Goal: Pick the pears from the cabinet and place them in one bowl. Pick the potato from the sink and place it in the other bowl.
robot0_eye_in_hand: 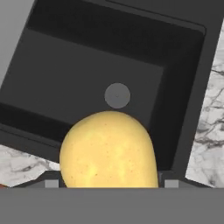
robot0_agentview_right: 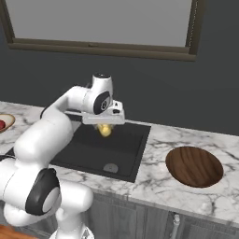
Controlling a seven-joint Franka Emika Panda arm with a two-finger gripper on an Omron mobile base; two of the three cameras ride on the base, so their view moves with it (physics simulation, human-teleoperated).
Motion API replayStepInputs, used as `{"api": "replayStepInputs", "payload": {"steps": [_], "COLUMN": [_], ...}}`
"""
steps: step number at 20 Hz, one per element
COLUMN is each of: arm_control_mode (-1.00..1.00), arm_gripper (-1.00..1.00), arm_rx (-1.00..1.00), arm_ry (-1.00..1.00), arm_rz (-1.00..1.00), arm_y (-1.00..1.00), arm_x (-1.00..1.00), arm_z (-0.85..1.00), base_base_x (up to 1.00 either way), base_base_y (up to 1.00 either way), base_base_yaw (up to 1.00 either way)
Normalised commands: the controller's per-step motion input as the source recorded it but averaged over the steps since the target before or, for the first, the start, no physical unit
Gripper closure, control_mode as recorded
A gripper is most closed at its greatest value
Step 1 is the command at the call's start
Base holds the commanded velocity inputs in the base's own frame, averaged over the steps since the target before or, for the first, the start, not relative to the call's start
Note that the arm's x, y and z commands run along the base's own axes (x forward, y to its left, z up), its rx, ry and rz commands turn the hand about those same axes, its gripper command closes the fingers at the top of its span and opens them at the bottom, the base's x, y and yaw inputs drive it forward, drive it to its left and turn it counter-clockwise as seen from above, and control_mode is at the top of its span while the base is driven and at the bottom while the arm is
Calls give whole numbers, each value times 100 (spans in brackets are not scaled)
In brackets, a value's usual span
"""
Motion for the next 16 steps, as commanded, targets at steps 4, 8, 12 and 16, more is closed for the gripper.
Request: {"api": "replayStepInputs", "payload": {"steps": [4,8,12,16], "arm_control_mode": [-100,-100,-100,-100], "arm_gripper": [100,100,100,100], "arm_rx": [-17,-19,6,6], "arm_ry": [-4,0,0,0], "arm_rz": [-1,-1,0,0], "arm_y": [-9,-30,-56,-83], "arm_x": [-61,-45,-27,-3], "arm_z": [42,28,10,13], "base_base_x": [0,0,0,0], "base_base_y": [0,0,0,0], "base_base_yaw": [0,0,0,0]}}
